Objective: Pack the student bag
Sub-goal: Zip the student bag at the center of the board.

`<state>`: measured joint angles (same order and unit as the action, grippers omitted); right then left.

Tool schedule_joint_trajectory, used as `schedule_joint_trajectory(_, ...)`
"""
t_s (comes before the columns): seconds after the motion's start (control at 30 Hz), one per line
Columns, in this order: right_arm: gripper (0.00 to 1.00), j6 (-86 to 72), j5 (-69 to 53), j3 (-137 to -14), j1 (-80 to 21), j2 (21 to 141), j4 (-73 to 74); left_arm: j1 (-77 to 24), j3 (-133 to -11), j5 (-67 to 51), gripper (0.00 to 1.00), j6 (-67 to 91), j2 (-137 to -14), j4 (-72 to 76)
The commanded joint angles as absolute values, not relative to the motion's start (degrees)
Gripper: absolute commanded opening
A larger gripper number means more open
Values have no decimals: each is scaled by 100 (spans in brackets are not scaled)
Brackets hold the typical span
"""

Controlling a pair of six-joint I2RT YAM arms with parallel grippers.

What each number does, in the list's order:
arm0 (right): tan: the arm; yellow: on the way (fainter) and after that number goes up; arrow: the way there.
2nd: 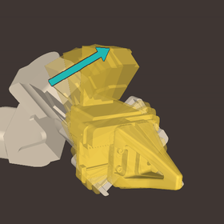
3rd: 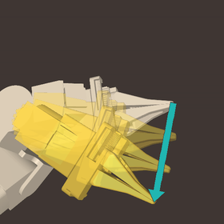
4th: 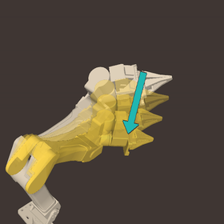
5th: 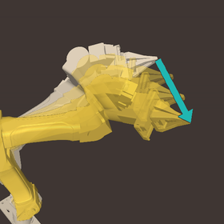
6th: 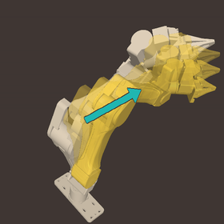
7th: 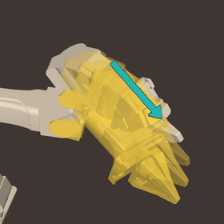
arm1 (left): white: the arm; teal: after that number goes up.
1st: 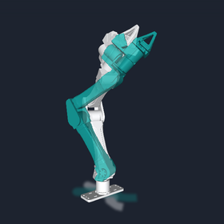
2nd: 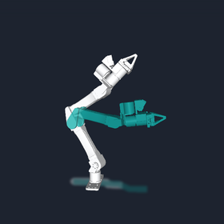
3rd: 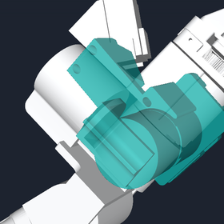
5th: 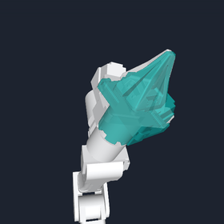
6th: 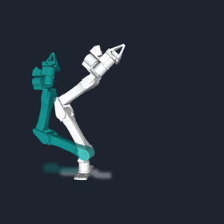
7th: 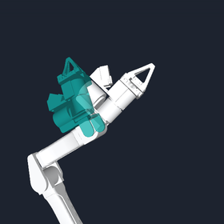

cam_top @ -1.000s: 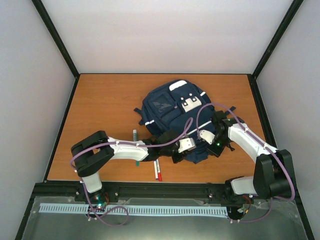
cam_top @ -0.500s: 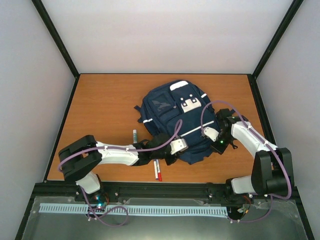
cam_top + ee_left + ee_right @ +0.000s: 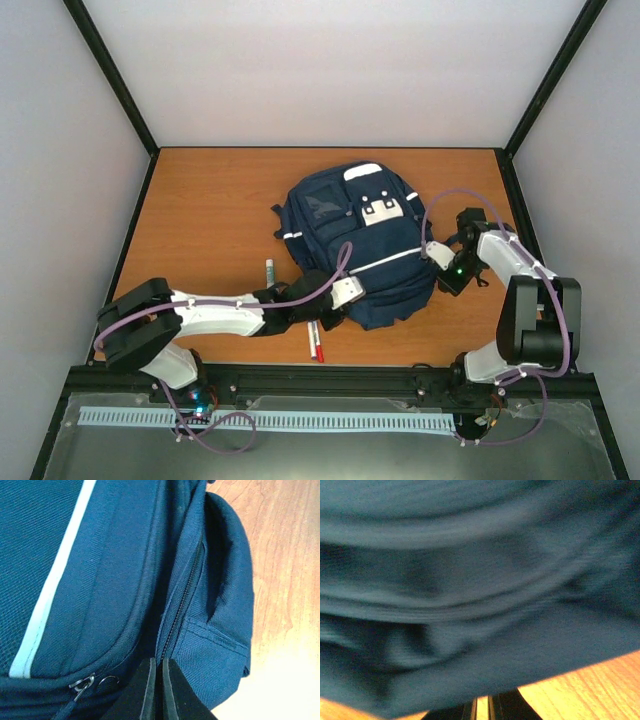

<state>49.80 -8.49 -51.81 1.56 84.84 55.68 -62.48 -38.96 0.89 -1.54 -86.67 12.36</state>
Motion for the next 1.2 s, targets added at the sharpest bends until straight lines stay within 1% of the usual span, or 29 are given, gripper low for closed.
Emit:
schedule_joint_trajectory(0.0,3,5257,-52,-5297,656,8727,5418,-6167,-3643,873,3,110,-8353,654)
schedule_joint_trajectory(0.13,3,5724,-371,-4863,648,8109,5224,-6022,-3708,1202,1,245,-8512,675)
schedule_joint_trajectory(0.23,3,5885,-737,-4621,601,7568,5366,-5690,-3827,1178,1,293,-8633,826)
schedule_joint_trajectory(0.33,3,5763,-841,-4413,299,7197,5595,-5294,-4002,1167,1,267,-8774,981)
schedule_joint_trajectory(0.4,3,5582,-907,-4317,-15,7014,5726,-5167,-4143,1443,2,138,-8881,1048)
schedule_joint_trajectory(0.43,3,5502,-968,-4308,-169,6965,5789,-5146,-4221,1620,7,57,-8937,1073)
schedule_joint_trajectory(0.47,3,5417,-1055,-4327,-280,6940,5841,-5128,-4284,1701,16,-18,-8976,1080)
schedule_joint_trajectory(0.53,3,5336,-1254,-4408,-343,6962,5916,-5121,-4376,1448,35,-142,-8965,1047)
schedule_joint_trajectory(0.57,3,5316,-1300,-4445,-343,7006,5943,-5117,-4391,1146,41,-164,-8913,1036)
schedule_joint_trajectory(0.63,3,5284,-1274,-4473,-347,7098,5930,-5143,-4395,613,48,-132,-8716,969)
schedule_joint_trajectory(0.7,3,5285,-1150,-4447,-343,7162,5813,-5289,-4490,536,54,-235,-8625,701)
schedule_joint_trajectory(0.77,3,5295,-1033,-4391,-339,7221,5682,-5499,-4561,502,56,-448,-8600,563)
schedule_joint_trajectory(0.83,3,5278,-1015,-4369,-334,7288,5599,-5673,-4600,201,58,-566,-8646,634)
schedule_joint_trajectory(0.97,3,5188,-1165,-4456,-334,7505,5563,-5985,-5032,-190,58,-660,-9002,554)
schedule_joint_trajectory(1.17,3,5133,-1274,-4539,-334,7582,5600,-6229,-5689,-375,58,-897,-9614,673)
